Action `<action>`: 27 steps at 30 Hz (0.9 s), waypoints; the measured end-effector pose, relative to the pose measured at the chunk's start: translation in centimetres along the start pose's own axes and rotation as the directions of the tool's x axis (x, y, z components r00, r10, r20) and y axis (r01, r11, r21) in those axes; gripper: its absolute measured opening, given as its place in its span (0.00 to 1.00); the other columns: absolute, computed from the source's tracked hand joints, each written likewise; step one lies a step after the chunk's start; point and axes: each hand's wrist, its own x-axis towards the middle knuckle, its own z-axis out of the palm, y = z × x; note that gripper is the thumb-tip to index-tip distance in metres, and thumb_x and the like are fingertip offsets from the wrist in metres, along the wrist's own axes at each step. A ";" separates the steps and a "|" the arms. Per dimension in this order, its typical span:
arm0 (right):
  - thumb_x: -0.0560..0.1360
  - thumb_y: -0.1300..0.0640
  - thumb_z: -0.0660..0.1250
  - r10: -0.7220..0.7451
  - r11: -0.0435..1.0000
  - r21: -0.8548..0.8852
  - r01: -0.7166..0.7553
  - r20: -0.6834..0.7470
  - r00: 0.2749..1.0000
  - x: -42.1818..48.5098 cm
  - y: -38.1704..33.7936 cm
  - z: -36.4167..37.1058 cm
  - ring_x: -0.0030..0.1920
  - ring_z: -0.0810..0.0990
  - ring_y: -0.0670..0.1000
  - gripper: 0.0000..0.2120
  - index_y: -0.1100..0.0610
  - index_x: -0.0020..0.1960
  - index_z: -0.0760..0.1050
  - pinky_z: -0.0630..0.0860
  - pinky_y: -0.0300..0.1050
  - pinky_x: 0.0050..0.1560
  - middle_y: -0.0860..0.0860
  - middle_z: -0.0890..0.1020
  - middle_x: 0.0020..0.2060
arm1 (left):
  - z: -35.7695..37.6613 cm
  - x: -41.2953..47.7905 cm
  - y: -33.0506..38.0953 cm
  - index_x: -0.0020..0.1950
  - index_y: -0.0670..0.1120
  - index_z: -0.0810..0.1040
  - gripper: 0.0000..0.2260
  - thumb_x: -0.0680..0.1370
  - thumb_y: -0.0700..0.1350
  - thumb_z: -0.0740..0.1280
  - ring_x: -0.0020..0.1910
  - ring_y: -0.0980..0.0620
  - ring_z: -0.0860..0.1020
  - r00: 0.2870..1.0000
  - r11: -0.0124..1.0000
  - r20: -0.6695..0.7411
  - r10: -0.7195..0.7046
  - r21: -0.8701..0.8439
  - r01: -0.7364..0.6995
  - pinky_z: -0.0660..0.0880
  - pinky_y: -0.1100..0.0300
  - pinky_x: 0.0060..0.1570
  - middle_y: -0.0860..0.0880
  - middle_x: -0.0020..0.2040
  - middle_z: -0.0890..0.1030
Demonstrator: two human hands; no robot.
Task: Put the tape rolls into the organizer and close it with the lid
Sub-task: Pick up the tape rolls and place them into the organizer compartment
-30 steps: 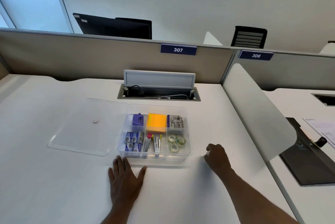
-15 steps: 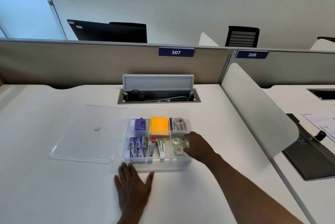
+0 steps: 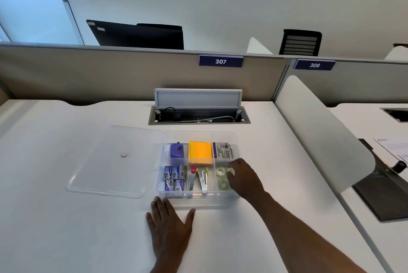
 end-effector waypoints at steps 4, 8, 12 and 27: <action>0.72 0.63 0.61 -0.010 1.000 -0.010 0.008 -0.146 0.989 0.9 -0.4 0.0 0.48 0.80 0.60 0.09 0.62 0.50 0.78 0.80 0.52 0.45 0.59 0.79 0.48 | 0.1 0.0 0.0 0.69 0.36 0.68 0.45 0.71 0.72 0.45 0.71 0.38 0.65 1.000 1.000 0.000 -0.003 -0.007 0.003 0.61 0.40 0.68 0.36 0.71 0.68; 0.71 0.66 0.64 0.048 0.999 -0.011 -0.051 -0.156 0.987 1.7 -0.7 0.2 0.45 0.80 0.63 0.09 0.63 0.49 0.79 0.79 0.53 0.44 0.61 0.80 0.46 | 0.2 0.1 0.0 0.69 0.36 0.68 0.46 0.70 0.73 0.46 0.71 0.39 0.66 1.000 1.000 0.002 -0.008 -0.023 0.008 0.61 0.40 0.69 0.36 0.70 0.69; 0.73 0.63 0.61 0.122 0.988 -0.086 -0.128 -0.064 0.990 2.1 -0.8 0.6 0.48 0.79 0.62 0.09 0.62 0.51 0.77 0.77 0.51 0.47 0.60 0.79 0.47 | 0.3 0.2 0.0 0.68 0.36 0.69 0.45 0.71 0.72 0.44 0.70 0.38 0.66 1.000 1.000 -0.001 -0.008 -0.027 0.008 0.62 0.39 0.68 0.36 0.70 0.69; 0.75 0.60 0.58 0.096 0.951 -0.305 -0.053 0.128 0.987 1.6 -0.9 2.5 0.55 0.78 0.58 0.13 0.57 0.56 0.77 0.77 0.50 0.54 0.55 0.80 0.54 | 0.4 0.3 0.1 0.68 0.35 0.68 0.44 0.72 0.70 0.44 0.70 0.37 0.65 1.000 0.999 0.007 -0.003 -0.037 0.003 0.60 0.39 0.68 0.35 0.70 0.69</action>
